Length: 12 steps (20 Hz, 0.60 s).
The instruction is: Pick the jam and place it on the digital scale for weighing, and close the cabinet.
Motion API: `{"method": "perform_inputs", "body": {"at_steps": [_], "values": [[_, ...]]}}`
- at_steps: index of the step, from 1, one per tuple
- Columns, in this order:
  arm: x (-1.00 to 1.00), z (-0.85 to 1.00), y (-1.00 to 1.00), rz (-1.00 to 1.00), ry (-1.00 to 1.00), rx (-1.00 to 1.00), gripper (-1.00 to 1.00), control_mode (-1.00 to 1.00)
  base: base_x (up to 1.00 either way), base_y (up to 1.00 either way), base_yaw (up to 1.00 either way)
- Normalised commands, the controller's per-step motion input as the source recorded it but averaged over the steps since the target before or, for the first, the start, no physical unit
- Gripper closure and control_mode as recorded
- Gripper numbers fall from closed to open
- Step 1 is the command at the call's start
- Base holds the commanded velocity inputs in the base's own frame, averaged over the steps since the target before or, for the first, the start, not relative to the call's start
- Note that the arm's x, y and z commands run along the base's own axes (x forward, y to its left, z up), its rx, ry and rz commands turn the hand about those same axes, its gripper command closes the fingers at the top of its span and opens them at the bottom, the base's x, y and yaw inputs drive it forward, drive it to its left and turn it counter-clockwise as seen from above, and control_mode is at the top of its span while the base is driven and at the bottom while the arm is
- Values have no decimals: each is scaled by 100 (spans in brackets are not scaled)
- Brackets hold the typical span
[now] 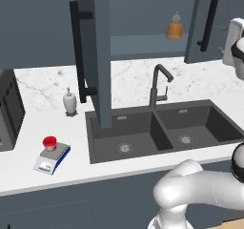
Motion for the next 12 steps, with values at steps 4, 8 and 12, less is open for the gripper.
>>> {"method": "perform_inputs", "body": {"at_steps": [4,8,12], "values": [[73,0,0,0,6,0,-100,-100,0,0,0],[67,-6,0,0,-1,0,-100,-100,0,0,0],[91,-24,0,0,-1,0,-100,-100,0,0,0]]}}
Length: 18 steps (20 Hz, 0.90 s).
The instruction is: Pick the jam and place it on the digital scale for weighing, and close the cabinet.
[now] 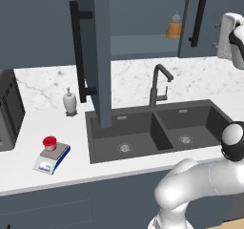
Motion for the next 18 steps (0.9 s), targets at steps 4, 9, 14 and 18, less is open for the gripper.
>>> {"method": "perform_inputs", "body": {"at_steps": [4,9,14,18], "values": [[54,-37,0,0,-21,0,-100,-100,0,0,0],[-37,-24,44,-3,-32,-7,-100,-100,0,0,0],[-82,-96,96,-14,-48,-2,-100,-100,0,0,0],[-47,-63,100,-30,-60,1,-100,-100,0,0,0]]}}
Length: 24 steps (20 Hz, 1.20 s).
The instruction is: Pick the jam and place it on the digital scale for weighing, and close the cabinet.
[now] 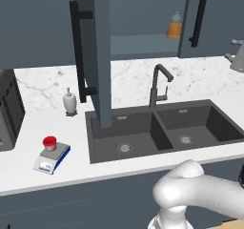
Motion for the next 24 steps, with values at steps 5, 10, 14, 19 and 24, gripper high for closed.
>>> {"method": "perform_inputs", "body": {"at_steps": [5,10,14,19,24], "values": [[-58,6,91,-23,-4,24,-100,-100,0,0,0],[-60,0,100,-14,-32,23,-100,-100,0,0,0],[-68,21,51,-10,-34,31,-100,-100,0,0,0],[-73,71,21,0,-5,13,-100,-100,0,0,0],[-98,46,31,3,14,0,-100,-100,0,0,0]]}}
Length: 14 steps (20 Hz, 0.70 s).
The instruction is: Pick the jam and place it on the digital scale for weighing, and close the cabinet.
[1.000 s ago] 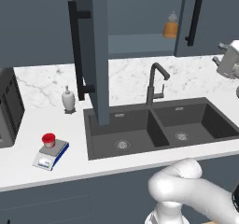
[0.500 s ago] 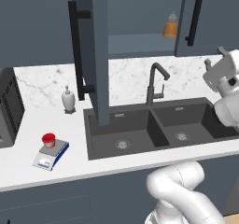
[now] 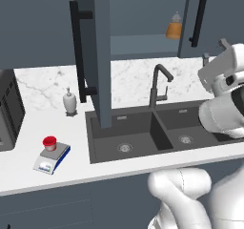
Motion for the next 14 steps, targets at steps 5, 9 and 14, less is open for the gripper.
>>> {"method": "perform_inputs", "body": {"at_steps": [5,9,14], "values": [[-58,-18,15,6,30,0,-100,-100,0,0,0],[-31,-64,0,6,5,2,-100,-100,0,0,0],[-37,-26,14,3,0,0,-100,-100,0,0,0]]}}
